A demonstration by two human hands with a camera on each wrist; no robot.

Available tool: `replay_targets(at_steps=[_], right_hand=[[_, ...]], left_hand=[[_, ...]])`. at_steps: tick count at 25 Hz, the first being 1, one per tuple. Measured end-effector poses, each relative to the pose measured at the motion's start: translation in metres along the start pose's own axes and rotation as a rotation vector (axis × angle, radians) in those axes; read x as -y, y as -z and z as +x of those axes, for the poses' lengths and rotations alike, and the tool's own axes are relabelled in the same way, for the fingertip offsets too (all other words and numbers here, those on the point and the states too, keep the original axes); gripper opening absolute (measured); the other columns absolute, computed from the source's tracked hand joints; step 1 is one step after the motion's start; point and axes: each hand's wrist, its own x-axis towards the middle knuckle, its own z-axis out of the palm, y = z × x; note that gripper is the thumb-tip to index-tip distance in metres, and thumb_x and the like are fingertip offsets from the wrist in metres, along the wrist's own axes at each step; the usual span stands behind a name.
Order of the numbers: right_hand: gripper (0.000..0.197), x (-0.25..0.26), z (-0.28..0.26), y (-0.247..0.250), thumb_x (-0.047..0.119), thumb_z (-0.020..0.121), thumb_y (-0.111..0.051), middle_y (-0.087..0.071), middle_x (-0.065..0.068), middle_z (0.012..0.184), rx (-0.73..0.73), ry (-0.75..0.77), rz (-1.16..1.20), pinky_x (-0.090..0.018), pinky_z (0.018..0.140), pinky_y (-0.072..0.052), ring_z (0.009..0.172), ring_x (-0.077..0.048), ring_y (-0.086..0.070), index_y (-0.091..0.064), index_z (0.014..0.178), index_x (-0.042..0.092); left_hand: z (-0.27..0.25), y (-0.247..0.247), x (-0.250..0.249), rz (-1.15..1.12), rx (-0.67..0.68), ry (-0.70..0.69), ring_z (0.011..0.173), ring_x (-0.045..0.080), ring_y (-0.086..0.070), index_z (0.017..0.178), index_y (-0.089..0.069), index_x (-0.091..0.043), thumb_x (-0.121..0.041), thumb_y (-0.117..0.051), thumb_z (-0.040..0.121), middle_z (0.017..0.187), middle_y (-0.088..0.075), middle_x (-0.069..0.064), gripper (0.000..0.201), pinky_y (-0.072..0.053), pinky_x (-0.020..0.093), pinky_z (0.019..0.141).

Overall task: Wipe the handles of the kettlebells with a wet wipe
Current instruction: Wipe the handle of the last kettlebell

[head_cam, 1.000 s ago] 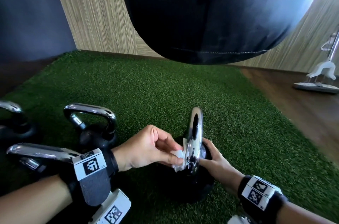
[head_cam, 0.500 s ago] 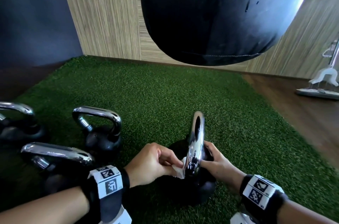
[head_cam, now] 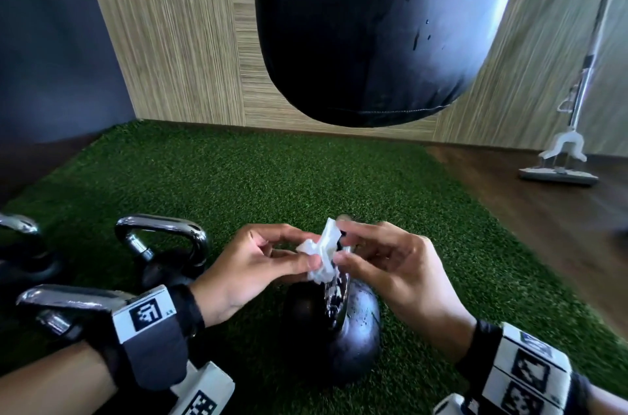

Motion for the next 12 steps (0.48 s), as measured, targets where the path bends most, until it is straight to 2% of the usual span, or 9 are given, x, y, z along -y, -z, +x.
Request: replay_targets(at_steps=[1, 3, 6, 9, 12], right_hand=[[0.044, 0.002, 0.002, -0.003, 0.031, 0.077, -0.085, -0.076, -0.006, 0.101, 0.010, -0.016, 0.073, -0.049, 0.086, -0.062, 0.090, -0.028, -0.076, -0.077, 0.119, 0.021], [0.048, 0.002, 0.005, -0.005, 0.021, 0.077, -0.085, -0.076, -0.012, 0.107, 0.032, -0.042, 0.178, -0.054, 0.093, -0.059, 0.099, -0.033, -0.076, -0.074, 0.123, 0.011], [0.038, 0.007, 0.008, -0.003, 0.013, 0.075, -0.085, -0.077, -0.012, 0.106, 0.036, -0.018, 0.201, -0.049, 0.093, -0.060, 0.101, -0.037, -0.074, -0.078, 0.113, 0.012], [0.029, 0.008, 0.010, -0.001, 0.008, 0.077, -0.083, -0.080, -0.010, 0.102, 0.065, -0.030, 0.234, -0.043, 0.088, -0.062, 0.093, -0.033, -0.077, -0.081, 0.104, 0.015], [0.021, 0.003, 0.012, 0.002, 0.007, 0.078, -0.081, -0.080, -0.012, 0.096, 0.017, -0.028, 0.255, -0.042, 0.082, -0.064, 0.086, -0.035, -0.078, -0.081, 0.098, 0.013]], left_hand=[[0.001, -0.004, -0.003, -0.028, 0.008, -0.003, 0.086, 0.013, -0.073, 0.091, -0.083, -0.021, -0.012, -0.081, 0.065, 0.090, -0.077, -0.004, 0.028, -0.062, 0.025, 0.076], [0.003, -0.010, -0.008, -0.102, -0.007, 0.016, 0.081, 0.012, -0.073, 0.104, -0.078, -0.017, -0.010, -0.078, 0.068, 0.080, -0.075, -0.005, 0.037, -0.062, 0.025, 0.072], [0.011, -0.014, -0.006, -0.156, -0.032, 0.127, 0.069, 0.010, -0.070, 0.119, -0.065, -0.016, -0.015, -0.077, 0.066, 0.075, -0.075, -0.001, 0.055, -0.059, 0.021, 0.060], [0.017, -0.017, -0.001, -0.240, -0.044, 0.245, 0.065, 0.006, -0.070, 0.129, -0.057, -0.019, -0.020, -0.082, 0.063, 0.086, -0.077, 0.003, 0.070, -0.054, 0.017, 0.053], [0.020, -0.010, 0.008, -0.253, 0.067, 0.245, 0.082, 0.016, -0.074, 0.139, -0.051, -0.030, -0.037, -0.098, 0.055, 0.108, -0.074, 0.012, 0.096, -0.057, 0.025, 0.062]])
